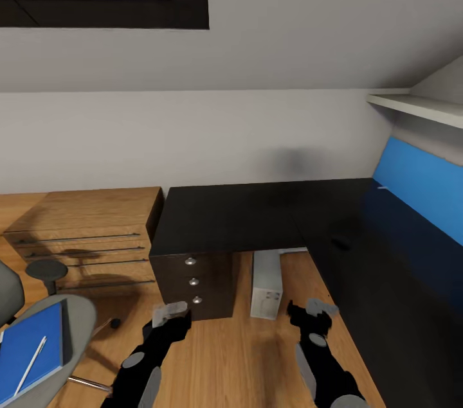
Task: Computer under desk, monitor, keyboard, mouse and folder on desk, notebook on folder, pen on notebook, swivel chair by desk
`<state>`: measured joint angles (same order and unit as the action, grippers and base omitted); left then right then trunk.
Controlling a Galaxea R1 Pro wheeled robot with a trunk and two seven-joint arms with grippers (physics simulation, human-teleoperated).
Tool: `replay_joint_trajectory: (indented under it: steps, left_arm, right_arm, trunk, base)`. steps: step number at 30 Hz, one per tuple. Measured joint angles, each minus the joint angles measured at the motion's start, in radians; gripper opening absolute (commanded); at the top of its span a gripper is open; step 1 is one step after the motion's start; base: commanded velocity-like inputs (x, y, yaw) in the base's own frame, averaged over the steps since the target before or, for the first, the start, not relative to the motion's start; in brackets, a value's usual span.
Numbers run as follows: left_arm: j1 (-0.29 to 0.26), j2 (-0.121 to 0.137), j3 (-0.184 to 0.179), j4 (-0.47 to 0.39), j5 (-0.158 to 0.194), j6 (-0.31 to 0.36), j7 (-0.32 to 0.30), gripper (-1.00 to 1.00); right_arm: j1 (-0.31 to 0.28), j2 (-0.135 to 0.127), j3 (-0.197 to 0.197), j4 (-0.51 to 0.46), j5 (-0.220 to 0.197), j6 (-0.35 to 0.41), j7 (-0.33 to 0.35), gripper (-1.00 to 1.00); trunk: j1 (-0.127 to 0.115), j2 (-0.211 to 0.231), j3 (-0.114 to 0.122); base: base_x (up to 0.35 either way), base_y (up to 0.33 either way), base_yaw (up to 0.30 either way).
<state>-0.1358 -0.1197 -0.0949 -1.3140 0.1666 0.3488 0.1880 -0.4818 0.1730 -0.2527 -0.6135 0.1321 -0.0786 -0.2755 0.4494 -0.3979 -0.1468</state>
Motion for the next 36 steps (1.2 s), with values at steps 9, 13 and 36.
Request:
replay_joint_trajectory:
  steps: [9,13,36]
  left_arm:
    - [0.000,-0.031,0.007,-0.171,0.000,0.115,-0.003,1.00]
    - [0.000,-0.013,0.009,-0.191,-0.002,0.124,-0.005,1.00]
    - [0.000,0.017,0.001,-0.170,-0.005,0.121,-0.004,1.00]
  right_arm:
    - [-0.027,0.000,-0.004,-0.241,-0.048,0.323,0.024,1.00]
    - [-0.029,0.000,-0.005,-0.249,-0.096,0.362,0.062,1.00]
    - [-0.025,-0.036,-0.009,-0.316,-0.104,0.369,0.111,1.00]
  trunk:
    - [0.000,0.000,0.000]
    - [0.000,0.000,0.000]
    - [-0.001,0.000,0.000]
  base:
    - [0.000,0.000,0.000]
    - [0.000,0.000,0.000]
    - [0.283,-0.103,0.000]
